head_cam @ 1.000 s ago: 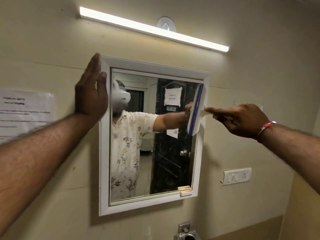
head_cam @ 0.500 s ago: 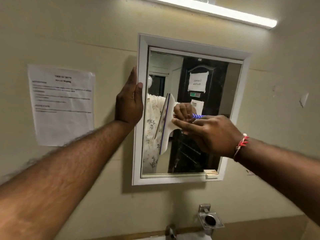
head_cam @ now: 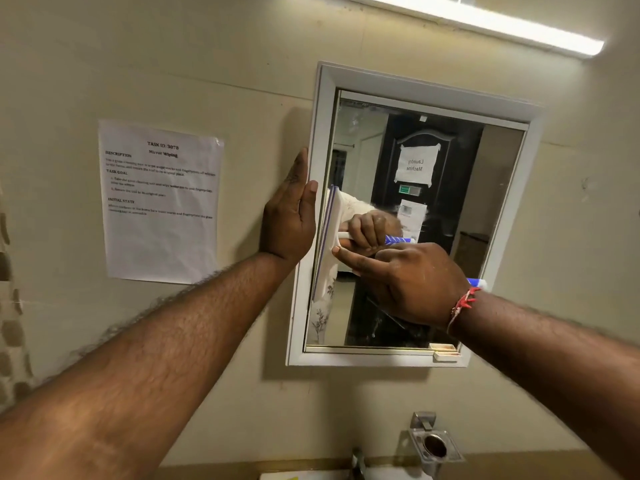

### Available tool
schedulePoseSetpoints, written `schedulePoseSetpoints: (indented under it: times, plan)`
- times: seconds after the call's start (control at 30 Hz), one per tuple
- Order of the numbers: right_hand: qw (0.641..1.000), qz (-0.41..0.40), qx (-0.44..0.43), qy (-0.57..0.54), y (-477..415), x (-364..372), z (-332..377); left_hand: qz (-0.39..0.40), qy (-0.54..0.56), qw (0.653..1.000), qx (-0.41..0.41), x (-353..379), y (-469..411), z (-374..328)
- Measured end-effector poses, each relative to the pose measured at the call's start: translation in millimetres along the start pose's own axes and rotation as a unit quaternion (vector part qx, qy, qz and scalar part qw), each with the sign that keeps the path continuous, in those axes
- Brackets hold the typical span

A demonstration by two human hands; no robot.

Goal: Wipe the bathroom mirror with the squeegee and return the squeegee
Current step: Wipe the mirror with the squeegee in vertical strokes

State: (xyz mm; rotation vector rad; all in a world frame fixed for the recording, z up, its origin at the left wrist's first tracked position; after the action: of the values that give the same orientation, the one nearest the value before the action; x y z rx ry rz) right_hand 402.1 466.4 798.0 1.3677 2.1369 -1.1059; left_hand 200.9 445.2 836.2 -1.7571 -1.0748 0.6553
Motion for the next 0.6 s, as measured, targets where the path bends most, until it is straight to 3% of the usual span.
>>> schedulePoseSetpoints:
  times: [0.6]
  plan:
    - [1.0, -0.004, -0.015, -0.001, -8.0, 8.2, -4.2, 0.005, 0.003, 1.0, -0.005, 1.1, 0.2, 0.6]
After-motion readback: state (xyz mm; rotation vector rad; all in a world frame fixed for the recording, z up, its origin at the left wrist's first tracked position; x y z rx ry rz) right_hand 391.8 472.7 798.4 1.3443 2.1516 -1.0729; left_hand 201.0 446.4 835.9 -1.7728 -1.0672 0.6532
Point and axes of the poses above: each hand's wrist, its own y-axis away from the middle knuckle, its own x-axis out of the palm, z = x × y, the point moved 8 cm from there along -y, towards the middle knuckle, and after that the axes turned 11 degrees about -x, right-handed, at the moved point
